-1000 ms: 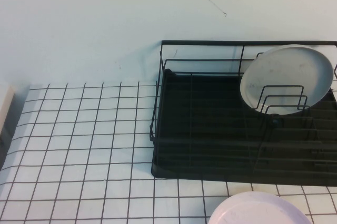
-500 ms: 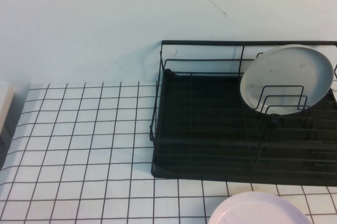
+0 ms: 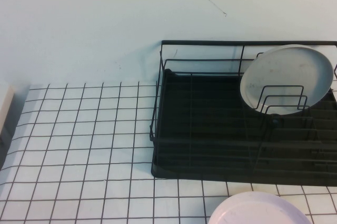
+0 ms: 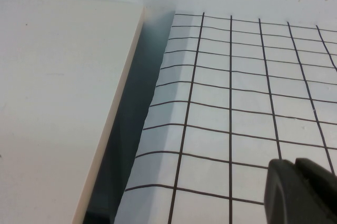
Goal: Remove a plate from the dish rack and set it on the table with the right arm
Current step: Grasp the plate from the shelf
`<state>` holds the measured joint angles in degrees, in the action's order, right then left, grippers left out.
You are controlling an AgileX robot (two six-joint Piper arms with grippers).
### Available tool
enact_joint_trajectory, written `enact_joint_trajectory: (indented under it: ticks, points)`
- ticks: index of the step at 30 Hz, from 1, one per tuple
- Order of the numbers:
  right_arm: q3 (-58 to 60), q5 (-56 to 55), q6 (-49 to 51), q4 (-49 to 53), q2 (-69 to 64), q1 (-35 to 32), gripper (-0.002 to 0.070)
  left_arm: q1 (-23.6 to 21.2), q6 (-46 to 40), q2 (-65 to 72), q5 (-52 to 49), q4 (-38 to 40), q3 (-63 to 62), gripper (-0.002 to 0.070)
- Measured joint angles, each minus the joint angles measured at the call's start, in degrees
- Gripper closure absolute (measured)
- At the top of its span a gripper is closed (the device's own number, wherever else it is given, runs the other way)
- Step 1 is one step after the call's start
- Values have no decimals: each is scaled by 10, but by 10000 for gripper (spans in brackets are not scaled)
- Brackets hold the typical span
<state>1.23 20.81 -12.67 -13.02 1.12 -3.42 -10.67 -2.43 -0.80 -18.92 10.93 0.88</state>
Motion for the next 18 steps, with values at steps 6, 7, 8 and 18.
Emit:
enact_joint_trajectory:
  ticks: [6,7,8,18]
  points:
    - [5,-4,20,-266,0,0,678,0,0,0,0,1,0,678]
    - [5,-11,21,-280,0,0,678,0,0,0,0,1,0,678]
    - [5,-22,22,-308,0,0,678,0,0,0,0,1,0,678]
    - [5,-107,-28,-438,0,0,678,0,0,0,0,1,0,678]
